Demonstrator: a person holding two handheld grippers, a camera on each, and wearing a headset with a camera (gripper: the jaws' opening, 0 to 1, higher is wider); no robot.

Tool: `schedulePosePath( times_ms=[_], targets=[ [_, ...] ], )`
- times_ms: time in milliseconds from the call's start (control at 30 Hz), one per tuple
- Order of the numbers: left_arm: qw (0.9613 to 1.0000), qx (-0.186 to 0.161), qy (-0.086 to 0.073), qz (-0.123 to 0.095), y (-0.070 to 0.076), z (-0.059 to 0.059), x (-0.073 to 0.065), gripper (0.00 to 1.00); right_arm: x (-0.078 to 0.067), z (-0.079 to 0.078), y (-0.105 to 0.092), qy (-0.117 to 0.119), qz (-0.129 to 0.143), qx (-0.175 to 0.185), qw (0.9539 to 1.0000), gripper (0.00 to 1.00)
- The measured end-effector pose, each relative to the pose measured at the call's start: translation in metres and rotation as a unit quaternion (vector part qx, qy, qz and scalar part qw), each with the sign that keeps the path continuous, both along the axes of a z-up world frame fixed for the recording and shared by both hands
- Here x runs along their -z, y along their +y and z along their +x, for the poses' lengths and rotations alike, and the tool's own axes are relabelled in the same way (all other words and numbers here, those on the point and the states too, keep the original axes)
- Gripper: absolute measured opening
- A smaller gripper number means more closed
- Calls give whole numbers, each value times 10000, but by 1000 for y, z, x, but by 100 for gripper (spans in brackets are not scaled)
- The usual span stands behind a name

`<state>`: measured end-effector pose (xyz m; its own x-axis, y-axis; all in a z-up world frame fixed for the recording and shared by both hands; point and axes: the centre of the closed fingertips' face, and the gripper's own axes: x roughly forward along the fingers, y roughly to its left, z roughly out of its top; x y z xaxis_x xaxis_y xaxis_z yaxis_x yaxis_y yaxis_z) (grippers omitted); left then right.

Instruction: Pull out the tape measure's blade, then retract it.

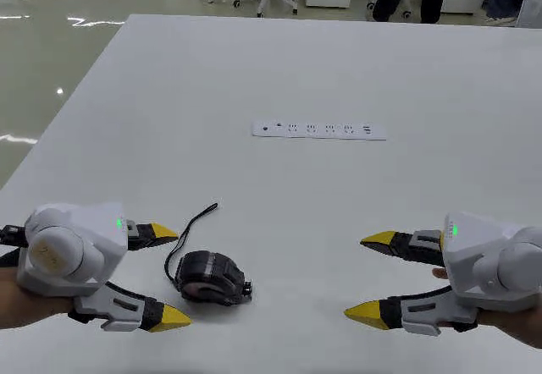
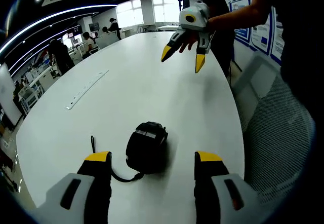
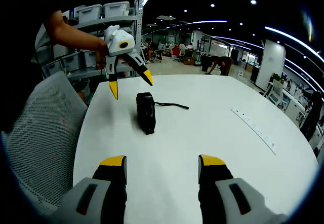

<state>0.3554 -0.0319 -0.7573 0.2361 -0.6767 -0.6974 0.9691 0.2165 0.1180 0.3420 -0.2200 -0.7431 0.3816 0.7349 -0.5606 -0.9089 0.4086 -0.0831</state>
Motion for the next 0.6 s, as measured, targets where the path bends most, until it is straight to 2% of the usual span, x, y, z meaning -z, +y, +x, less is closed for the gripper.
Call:
schedulePosePath(
  times_ms=[300,600],
  targets=[
    [9990,346,46,262,-1,4,13,57,11,9,14,70,-15,-167,9998,55],
    [9951,809,50,563,-4,10,27,50,24,18,32,170,-14,-408,9990,50]
  ],
)
